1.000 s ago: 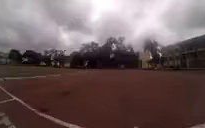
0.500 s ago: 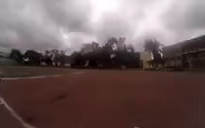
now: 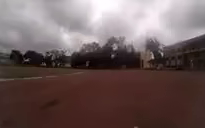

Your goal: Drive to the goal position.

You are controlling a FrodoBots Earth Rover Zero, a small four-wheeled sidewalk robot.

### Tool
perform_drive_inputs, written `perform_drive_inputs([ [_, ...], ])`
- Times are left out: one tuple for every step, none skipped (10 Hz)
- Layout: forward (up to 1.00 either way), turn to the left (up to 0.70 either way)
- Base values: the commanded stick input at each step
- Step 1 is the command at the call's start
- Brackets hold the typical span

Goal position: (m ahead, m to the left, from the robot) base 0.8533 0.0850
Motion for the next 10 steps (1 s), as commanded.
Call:
perform_drive_inputs([
  [0.7,0.0],
  [0.7,0.0],
  [0.7,0.0],
  [0.7,0.0],
  [0.7,0.0],
  [0.7,0.0],
  [0.7,0.0],
  [0.7,0.0],
  [0.7,0.0],
  [0.7,0.0],
])
